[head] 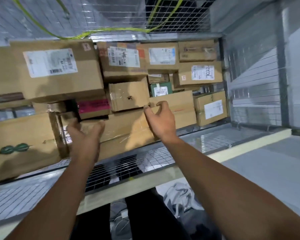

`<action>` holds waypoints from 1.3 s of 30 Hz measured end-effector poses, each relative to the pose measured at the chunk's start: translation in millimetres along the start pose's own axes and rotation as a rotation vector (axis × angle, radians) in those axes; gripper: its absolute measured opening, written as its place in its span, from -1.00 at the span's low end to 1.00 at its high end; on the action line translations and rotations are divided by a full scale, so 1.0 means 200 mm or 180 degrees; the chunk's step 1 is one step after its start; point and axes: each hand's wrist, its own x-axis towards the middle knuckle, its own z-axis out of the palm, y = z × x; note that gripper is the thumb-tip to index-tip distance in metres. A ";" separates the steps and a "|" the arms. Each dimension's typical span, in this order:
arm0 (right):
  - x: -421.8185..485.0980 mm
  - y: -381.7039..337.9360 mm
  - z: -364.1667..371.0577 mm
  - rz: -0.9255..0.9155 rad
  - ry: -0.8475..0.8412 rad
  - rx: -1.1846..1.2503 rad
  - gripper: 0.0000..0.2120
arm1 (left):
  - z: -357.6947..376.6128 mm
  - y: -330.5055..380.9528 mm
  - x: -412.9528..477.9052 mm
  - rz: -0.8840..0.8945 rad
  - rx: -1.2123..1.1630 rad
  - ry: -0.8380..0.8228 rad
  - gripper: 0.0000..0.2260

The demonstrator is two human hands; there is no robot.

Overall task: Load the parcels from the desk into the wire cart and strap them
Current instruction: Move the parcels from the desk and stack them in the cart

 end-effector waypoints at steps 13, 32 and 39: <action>0.01 0.06 0.36 -0.0584 -0.0542 -0.0087 -0.61 | -0.32 0.01 0.23 0.0125 0.1190 0.0225 -0.38; 0.07 0.18 0.81 -0.1854 0.0392 -0.2250 -0.47 | -0.28 -0.35 0.54 0.1609 0.3655 0.0285 -0.52; -0.06 -0.02 0.56 -0.1148 -0.0872 -0.2543 -0.36 | -0.41 -0.02 0.38 0.1125 0.3543 -0.0009 -0.56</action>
